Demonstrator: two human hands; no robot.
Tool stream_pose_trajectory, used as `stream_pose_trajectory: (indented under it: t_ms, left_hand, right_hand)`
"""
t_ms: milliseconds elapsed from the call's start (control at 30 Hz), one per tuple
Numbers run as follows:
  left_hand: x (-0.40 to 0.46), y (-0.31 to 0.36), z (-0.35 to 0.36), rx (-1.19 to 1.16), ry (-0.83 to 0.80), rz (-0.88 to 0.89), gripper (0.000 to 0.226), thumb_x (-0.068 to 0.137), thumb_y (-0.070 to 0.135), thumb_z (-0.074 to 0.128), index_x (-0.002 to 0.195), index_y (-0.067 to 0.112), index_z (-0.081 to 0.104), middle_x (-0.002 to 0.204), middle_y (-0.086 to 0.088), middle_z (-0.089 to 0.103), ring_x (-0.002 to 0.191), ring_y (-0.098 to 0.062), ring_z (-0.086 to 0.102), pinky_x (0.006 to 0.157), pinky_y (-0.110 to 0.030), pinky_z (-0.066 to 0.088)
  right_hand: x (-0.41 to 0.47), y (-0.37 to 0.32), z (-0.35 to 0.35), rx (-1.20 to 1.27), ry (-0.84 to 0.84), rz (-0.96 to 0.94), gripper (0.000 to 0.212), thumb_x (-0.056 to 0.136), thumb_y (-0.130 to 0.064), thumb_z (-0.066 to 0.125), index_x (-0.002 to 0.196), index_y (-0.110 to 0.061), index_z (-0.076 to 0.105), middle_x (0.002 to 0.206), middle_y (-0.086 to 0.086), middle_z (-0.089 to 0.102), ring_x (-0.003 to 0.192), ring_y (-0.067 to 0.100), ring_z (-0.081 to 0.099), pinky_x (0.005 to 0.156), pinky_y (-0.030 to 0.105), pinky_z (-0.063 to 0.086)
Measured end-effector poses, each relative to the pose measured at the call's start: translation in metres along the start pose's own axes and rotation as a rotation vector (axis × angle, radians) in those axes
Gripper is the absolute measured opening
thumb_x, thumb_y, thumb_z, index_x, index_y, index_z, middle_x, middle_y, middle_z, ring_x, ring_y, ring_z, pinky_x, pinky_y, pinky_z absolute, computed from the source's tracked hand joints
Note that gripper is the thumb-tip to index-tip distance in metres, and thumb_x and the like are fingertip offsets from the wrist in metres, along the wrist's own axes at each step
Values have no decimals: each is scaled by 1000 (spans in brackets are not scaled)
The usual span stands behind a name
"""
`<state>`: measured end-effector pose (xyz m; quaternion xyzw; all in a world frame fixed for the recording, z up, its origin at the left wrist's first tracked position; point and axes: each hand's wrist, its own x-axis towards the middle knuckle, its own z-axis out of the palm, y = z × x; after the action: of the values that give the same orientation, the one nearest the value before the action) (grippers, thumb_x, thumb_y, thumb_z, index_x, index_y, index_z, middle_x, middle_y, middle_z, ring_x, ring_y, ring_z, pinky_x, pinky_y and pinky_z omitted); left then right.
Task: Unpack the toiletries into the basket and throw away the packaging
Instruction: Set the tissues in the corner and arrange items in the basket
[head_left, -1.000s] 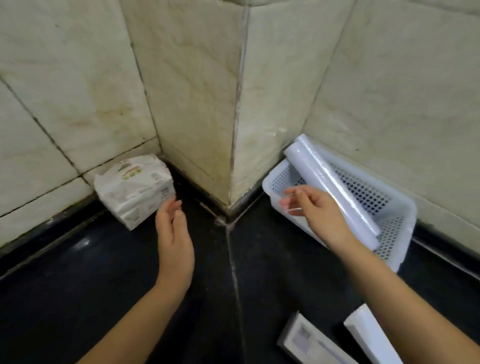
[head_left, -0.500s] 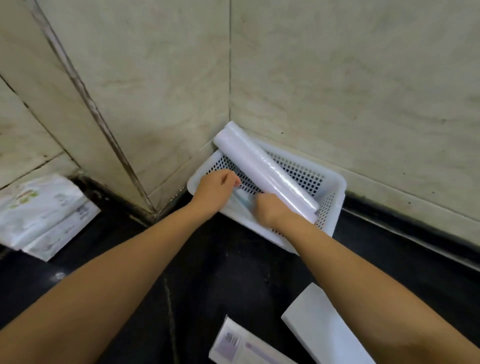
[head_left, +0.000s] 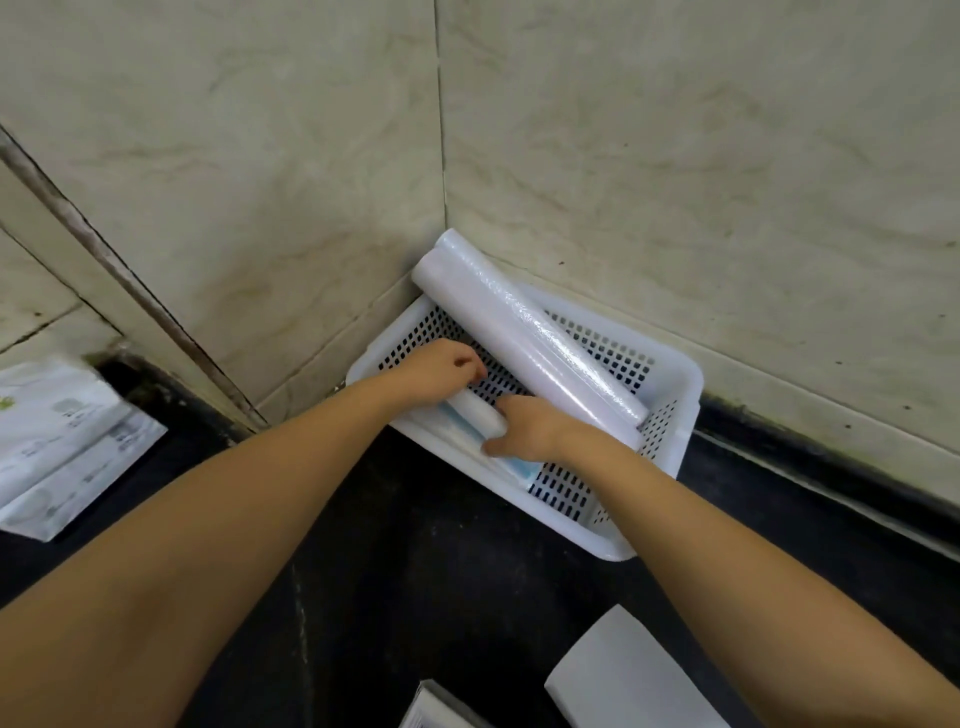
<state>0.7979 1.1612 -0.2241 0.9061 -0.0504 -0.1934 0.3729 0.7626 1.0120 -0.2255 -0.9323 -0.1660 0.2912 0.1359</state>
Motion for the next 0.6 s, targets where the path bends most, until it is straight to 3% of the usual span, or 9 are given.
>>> stream_pose_trajectory:
  t_ms: [100,200,300,367,467,533,600]
  left_hand:
    - [7,3,-3,106,-202,-95,36,96,32,38,109,15,67,117,-2,63,106,-20,57,95,-34,43]
    - [12,2,-9,101,-300,-226,47,97,38,28,121,12,59,114,-2,52,95,-17,51,86,-32,35]
    - [17,-1,-12,-5,-302,-265,42,95,37,27,104,10,59,104,-8,57,80,-15,52,81,-34,39]
    - [20,1,-10,34,-375,-227,40,96,37,32,102,9,61,98,-9,61,78,-16,56,79,-32,43]
    - [21,4,-7,297,-552,-128,24,93,27,51,96,8,65,90,-5,63,84,-19,58,79,-28,48]
    - [16,3,-4,468,-653,-72,23,89,27,57,104,11,61,99,-2,58,93,-20,53,89,-32,45]
    - [9,2,-2,563,-712,-74,23,87,35,58,102,18,62,96,7,56,91,-15,52,88,-31,41]
  right_hand:
    - [-13,1,-6,75,53,-45,6,88,-17,54,92,-15,50,79,0,52,71,18,51,52,22,36]
    - [-33,12,-15,153,123,-86,4,89,-16,51,87,-20,51,79,-1,56,77,22,56,57,23,40]
    - [-50,24,-27,234,136,-71,28,90,-19,51,118,-21,53,100,4,63,87,21,61,71,29,48]
    - [-54,31,-34,220,152,-62,34,91,-18,49,124,-26,50,98,-1,61,78,13,58,63,23,45]
    - [-58,43,-47,130,174,-61,20,91,-19,49,106,-31,54,85,-6,62,69,14,59,56,22,44]
    - [-58,47,-53,159,279,-33,24,92,-21,49,115,-27,54,82,-8,61,61,9,56,53,21,43]
    - [-53,43,-52,221,420,-24,30,93,-22,49,122,-24,51,76,-12,58,56,5,54,44,15,39]
